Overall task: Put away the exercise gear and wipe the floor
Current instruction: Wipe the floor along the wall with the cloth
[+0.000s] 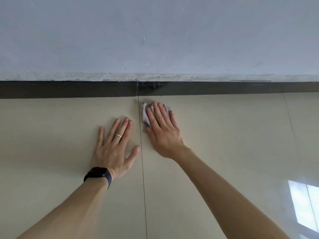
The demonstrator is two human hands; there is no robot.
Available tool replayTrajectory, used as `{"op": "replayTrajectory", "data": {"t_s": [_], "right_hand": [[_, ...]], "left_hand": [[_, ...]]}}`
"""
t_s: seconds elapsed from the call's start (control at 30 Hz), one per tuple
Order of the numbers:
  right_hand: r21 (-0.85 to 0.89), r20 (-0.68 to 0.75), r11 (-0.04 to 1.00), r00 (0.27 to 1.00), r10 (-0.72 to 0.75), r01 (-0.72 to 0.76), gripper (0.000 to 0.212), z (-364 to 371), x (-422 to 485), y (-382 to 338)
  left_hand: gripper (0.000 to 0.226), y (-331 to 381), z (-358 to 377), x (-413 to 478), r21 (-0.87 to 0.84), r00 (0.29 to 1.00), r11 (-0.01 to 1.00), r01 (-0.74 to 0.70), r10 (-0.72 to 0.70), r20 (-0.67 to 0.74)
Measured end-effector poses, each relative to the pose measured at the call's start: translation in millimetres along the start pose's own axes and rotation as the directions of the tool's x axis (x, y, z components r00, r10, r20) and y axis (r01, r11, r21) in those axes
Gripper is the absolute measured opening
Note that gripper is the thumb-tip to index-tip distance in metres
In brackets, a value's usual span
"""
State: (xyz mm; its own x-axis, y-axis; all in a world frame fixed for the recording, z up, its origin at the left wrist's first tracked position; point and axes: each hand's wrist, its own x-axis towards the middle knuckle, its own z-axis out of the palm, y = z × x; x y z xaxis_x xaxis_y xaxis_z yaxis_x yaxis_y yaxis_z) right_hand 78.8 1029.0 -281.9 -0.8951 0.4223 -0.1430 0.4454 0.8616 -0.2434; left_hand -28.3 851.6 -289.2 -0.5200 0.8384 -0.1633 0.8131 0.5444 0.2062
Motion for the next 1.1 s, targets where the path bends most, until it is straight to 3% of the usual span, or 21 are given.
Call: {"op": "replayTrajectory", "data": {"t_s": [0.03,0.1,0.17,0.2,0.23,0.27,0.3,0.37,0.43,0.47,0.53,0.6,0.67,0.73,0.77,0.83,0.93,1.0,1.03,1.1], "right_hand": [[-0.034,0.0,0.999,1.0,-0.014,0.014,0.059,-7,-4,19],[-0.019,-0.04,0.963,0.963,0.268,-0.269,0.058,-17,-7,54],[0.116,-0.061,0.749,0.748,0.661,-0.653,0.059,-20,-12,66],[0.181,-0.062,0.652,0.653,0.755,-0.736,0.06,-17,-15,54],[0.219,-0.065,0.623,0.626,0.777,-0.751,0.061,-12,-21,33],[0.223,-0.067,0.665,0.669,0.74,-0.713,0.061,-3,-32,7],[0.211,-0.068,0.758,0.764,0.641,-0.617,0.06,5,-47,-20],[0.129,-0.028,0.924,0.93,0.366,-0.36,0.058,19,-92,-64],[0.014,0.016,0.994,0.994,0.107,-0.107,0.057,27,-133,-72],[-0.023,0.04,0.999,0.999,0.025,-0.024,0.057,25,-141,-60],[-0.09,0.038,0.995,0.998,0.048,-0.044,0.057,21,-148,-25],[-0.056,0.029,0.948,0.948,0.316,-0.314,0.058,14,-147,6],[0.055,-0.008,0.803,0.804,0.594,-0.593,0.061,16,-152,14],[0.135,-0.065,0.71,0.709,0.703,-0.691,0.063,31,-163,-11],[0.134,-0.103,0.722,0.715,0.691,-0.679,0.064,41,-172,-32],[0.109,-0.135,0.831,0.82,0.556,-0.545,0.063,54,-196,-79],[0.014,-0.037,0.985,0.984,0.174,-0.174,0.061,63,-253,-125],[-0.052,0.032,0.998,0.999,-0.035,0.037,0.06,59,-286,-121],[-0.084,0.041,0.994,0.997,-0.064,0.067,0.059,56,-297,-108],[-0.101,0.014,0.989,0.994,0.109,-0.107,0.06,52,-312,-77]], "left_hand": [[0.077,0,0,0,0.003,1.0,1.0,-0.006,0.006,-0.008],[0.076,0,1,0,0.0,1.0,1.0,-0.017,0.017,-0.016],[0.074,0,1,1,0.001,0.999,1.0,-0.026,0.026,-0.02],[0.073,0,1,1,0.005,0.999,1.0,-0.027,0.027,-0.023],[0.072,0,1,1,0.003,0.999,1.0,-0.03,0.03,-0.023],[0.071,0,1,0,-0.006,0.999,0.999,-0.032,0.032,-0.028],[0.069,0,1,0,-0.02,0.999,0.999,-0.032,0.031,-0.038],[0.066,0,1,-1,-0.033,0.998,0.999,-0.039,0.037,-0.055],[0.064,-1,2,-1,-0.028,0.997,0.999,-0.04,0.039,-0.062],[0.064,-1,3,-1,-0.037,0.997,0.998,-0.041,0.038,-0.065],[0.064,0,4,-2,-0.061,0.996,0.997,-0.041,0.037,-0.075],[0.064,0,5,-2,-0.066,0.996,0.997,-0.042,0.037,-0.083],[0.063,0,7,-2,-0.056,0.995,0.998,-0.039,0.034,-0.091],[0.057,1,8,-3,-0.064,0.993,0.996,-0.059,0.052,-0.105],[0.054,1,9,-5,-0.067,0.989,0.995,-0.08,0.071,-0.128],[0.049,4,11,-14,-0.046,0.976,0.993,-0.111,0.1,-0.191],[0.053,12,14,-51,-0.047,0.976,0.993,-0.108,0.097,-0.193],[0.06,19,22,-96,-0.065,0.983,0.989,-0.131,0.121,-0.14],[0.062,22,28,-123,-0.061,0.983,0.987,-0.151,0.144,-0.111],[0.064,25,39,-167,-0.031,0.985,0.987,-0.156,0.154,-0.074]]}}
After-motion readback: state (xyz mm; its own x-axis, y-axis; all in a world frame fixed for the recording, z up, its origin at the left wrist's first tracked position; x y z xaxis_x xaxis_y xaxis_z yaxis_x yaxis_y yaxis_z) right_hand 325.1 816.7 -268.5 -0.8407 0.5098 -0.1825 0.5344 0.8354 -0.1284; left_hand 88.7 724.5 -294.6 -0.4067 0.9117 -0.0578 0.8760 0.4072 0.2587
